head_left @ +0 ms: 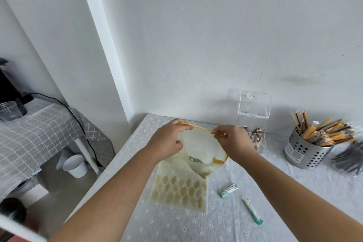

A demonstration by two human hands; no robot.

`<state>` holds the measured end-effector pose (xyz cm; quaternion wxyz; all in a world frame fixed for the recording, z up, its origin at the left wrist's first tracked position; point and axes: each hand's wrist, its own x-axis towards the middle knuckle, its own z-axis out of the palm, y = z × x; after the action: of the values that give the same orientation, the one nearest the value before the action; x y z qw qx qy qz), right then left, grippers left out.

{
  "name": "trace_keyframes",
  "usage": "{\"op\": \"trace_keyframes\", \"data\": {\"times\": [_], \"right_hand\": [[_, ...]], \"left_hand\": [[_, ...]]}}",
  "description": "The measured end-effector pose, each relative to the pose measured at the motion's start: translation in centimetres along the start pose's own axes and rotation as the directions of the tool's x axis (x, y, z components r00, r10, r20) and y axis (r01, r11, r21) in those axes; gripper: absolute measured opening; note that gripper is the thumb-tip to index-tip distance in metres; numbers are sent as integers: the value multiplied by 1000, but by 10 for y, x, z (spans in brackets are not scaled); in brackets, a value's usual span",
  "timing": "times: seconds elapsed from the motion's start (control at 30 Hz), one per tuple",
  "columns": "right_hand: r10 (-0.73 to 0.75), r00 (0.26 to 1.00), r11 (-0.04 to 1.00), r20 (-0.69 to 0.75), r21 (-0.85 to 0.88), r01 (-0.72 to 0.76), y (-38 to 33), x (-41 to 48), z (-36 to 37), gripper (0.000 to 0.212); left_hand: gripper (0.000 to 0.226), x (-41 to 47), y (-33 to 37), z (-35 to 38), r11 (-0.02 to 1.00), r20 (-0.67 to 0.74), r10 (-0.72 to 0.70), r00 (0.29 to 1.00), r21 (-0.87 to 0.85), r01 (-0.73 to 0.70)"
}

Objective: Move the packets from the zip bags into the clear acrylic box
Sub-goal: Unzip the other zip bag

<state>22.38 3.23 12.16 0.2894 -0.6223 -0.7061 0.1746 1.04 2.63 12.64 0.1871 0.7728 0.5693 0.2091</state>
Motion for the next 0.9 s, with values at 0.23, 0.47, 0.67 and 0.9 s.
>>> {"op": "trace_keyframes", "data": {"times": [0.23, 0.47, 0.67, 0.9], "right_hand": [[-172, 985, 956, 6, -241, 168, 4, -13, 21, 36], [-220, 905, 841, 363, -399, 365, -5, -37, 39, 24], [-149, 875, 715, 460, -562, 417, -9, -24, 42, 33], [-70, 770, 761, 634, -465, 452, -20, -7, 71, 35]], "left_hand": [[65, -13, -6, 21, 998, 169, -53, 984, 53, 45], [82, -20, -8, 27, 993, 208, -93, 974, 93, 75], [87, -28, 3, 27, 992, 254, -82, 964, 113, 55], [93, -35, 8, 32, 997, 291, -77, 954, 35, 70]]}}
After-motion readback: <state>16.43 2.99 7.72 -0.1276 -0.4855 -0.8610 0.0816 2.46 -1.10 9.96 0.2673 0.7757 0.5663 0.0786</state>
